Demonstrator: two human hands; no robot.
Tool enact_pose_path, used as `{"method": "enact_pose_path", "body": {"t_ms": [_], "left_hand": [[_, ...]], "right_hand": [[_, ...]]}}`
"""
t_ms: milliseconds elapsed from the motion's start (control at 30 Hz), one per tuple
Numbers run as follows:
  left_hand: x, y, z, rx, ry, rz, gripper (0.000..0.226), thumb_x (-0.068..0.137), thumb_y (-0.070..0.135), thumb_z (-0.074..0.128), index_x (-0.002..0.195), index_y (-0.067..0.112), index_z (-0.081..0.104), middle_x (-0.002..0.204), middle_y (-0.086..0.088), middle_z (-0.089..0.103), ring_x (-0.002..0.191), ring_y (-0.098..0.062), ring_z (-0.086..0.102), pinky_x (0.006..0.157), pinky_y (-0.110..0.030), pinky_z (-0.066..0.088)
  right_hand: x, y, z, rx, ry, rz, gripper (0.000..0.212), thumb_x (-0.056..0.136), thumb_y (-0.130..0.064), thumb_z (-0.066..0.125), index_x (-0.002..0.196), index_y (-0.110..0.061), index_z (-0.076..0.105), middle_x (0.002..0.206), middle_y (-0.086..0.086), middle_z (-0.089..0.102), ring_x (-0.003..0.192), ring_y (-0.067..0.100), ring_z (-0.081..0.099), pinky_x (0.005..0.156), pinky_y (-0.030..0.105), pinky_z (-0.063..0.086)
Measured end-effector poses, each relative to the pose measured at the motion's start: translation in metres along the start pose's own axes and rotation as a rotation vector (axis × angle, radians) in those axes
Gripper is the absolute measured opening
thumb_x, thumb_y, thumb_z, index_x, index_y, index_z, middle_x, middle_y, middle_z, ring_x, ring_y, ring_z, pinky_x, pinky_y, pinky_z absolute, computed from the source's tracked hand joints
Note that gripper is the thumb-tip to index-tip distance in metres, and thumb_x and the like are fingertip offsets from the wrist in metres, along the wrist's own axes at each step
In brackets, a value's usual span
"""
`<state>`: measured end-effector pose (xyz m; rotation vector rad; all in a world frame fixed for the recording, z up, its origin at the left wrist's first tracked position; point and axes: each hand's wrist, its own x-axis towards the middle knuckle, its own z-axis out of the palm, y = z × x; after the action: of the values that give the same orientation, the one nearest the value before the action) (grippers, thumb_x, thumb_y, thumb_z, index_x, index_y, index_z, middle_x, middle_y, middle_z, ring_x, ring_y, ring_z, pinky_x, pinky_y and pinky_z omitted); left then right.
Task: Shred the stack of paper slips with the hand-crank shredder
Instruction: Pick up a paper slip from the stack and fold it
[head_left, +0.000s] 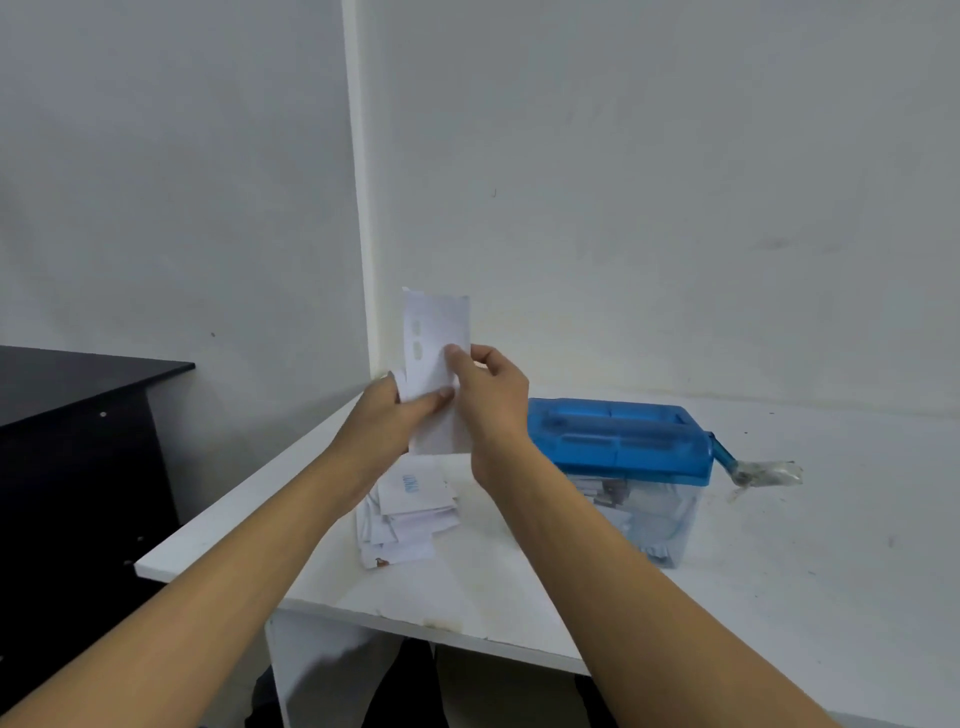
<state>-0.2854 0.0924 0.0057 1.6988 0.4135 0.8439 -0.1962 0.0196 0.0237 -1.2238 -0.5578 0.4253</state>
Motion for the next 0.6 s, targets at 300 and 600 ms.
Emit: {"method": "enact_pose_path", "body": {"t_ms": [300, 600], "left_hand": [[0.025, 0.049, 0.042, 0.285, -0.03, 0.228, 0.04, 0.096, 0.023, 0.066, 0.135, 0.024, 0.055, 0.116, 0.004, 0.066, 0.106, -0.016, 0.064, 0.088, -0.025, 0.055], [0.038, 0.052, 0.105, 0.235, -0.02, 0.132, 0.049, 0.097, 0.039, 0.061, 0.14, 0.014, 0.054, 0.124, -0.003, 0.064, 0.104, -0.019, 0.059, 0.088, -0.026, 0.051]], "right_hand": [[0.013, -0.062, -0.054, 0.011, 0.012, -0.13, 0.053, 0.084, -0.03, 0.078, 0.131, -0.02, 0.053, 0.113, 0.002, 0.067, 0.1, 0.022, 0.066, 0.091, 0.046, 0.057], [0.035, -0.081, -0.108, -0.025, -0.025, -0.223, 0.058, 0.083, 0.005, 0.066, 0.135, -0.017, 0.049, 0.116, 0.007, 0.071, 0.108, 0.029, 0.067, 0.098, 0.051, 0.054]]}}
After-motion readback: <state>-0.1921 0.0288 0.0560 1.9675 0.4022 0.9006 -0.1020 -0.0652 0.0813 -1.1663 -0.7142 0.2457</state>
